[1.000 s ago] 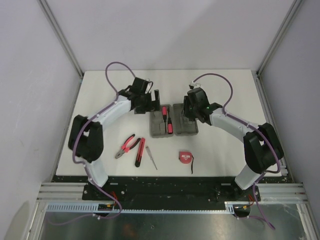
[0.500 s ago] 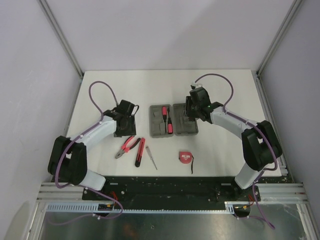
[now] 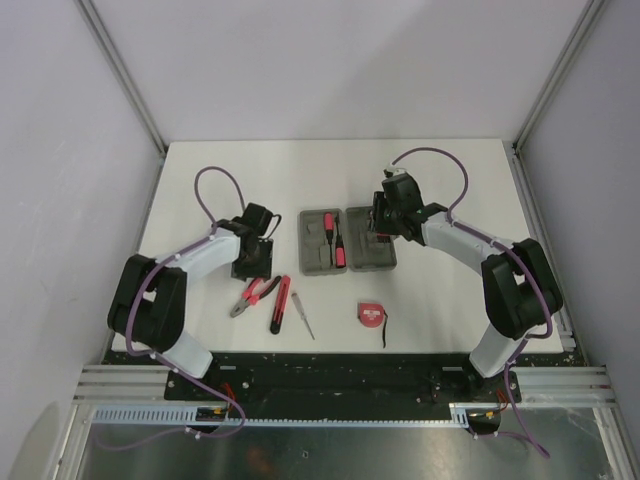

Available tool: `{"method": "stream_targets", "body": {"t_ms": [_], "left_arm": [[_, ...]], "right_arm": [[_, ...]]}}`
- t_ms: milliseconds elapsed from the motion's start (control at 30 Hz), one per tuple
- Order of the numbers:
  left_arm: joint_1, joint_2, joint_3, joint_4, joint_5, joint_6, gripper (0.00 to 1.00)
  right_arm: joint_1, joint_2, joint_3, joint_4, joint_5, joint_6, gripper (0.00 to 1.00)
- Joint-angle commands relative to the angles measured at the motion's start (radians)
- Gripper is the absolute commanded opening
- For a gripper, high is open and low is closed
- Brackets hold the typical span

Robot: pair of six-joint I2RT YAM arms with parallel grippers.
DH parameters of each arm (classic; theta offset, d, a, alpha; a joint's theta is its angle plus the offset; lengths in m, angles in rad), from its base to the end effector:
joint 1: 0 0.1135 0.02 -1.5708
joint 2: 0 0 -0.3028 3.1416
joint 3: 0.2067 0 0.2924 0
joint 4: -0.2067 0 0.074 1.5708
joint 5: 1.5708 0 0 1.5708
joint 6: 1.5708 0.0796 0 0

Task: Pack the tool kit

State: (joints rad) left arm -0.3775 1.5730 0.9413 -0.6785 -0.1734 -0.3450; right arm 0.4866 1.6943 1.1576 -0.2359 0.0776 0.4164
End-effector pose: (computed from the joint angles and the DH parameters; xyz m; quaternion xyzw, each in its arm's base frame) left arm 0.3084 -0.1075 0.1485 0.0048 0.9879 0.0346 0.1514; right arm 0.3951 0.2020 0.2122 -0.0172 0.9207 0.1373 0.3650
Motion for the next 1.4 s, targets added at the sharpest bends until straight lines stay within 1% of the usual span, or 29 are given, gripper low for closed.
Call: {"method": "stream_targets", "body": {"t_ms": [0, 100, 333, 400, 533, 733, 900, 1100, 1233, 1367], "left_arm": [[0.003, 0.020, 0.027, 0.038, 0.052, 0.045, 0.56], [0.004, 0.053, 0.035, 0.039, 0.039, 0.035, 0.52], [0.004, 0.096, 0.065, 0.039, 0.034, 0.000, 0.21], [0.005, 0.100, 0.068, 0.039, 0.026, 0.001, 0.13], [0.007, 0.095, 0.078, 0.038, 0.004, 0.001, 0.02], [0.010, 0.067, 0.116, 0.037, -0.018, 0.006, 0.00], [0.011, 0.021, 0.165, 0.036, 0.017, -0.007, 0.00], [0.011, 0.005, 0.235, 0.036, 0.072, -0.041, 0.00], [0.010, 0.020, 0.315, 0.037, 0.137, -0.122, 0.00], [-0.009, 0.101, 0.423, 0.038, 0.164, -0.234, 0.00]], "right_arm": [[-0.006, 0.014, 0.003, 0.031, -0.001, 0.014, 0.40], [-0.007, 0.015, 0.002, 0.034, -0.002, 0.018, 0.40], [-0.011, 0.013, 0.003, 0.037, -0.002, 0.023, 0.40], [-0.011, 0.011, 0.003, 0.035, -0.002, 0.024, 0.40], [-0.011, 0.010, 0.003, 0.034, 0.000, 0.027, 0.40], [-0.011, 0.005, 0.003, 0.033, 0.002, 0.027, 0.39], [-0.011, -0.001, 0.003, 0.031, 0.004, 0.027, 0.39], [-0.012, -0.006, 0.003, 0.027, 0.004, 0.024, 0.39], [-0.011, -0.014, 0.002, 0.019, 0.012, 0.022, 0.38], [-0.011, -0.015, 0.002, 0.014, 0.009, 0.021, 0.38]]}}
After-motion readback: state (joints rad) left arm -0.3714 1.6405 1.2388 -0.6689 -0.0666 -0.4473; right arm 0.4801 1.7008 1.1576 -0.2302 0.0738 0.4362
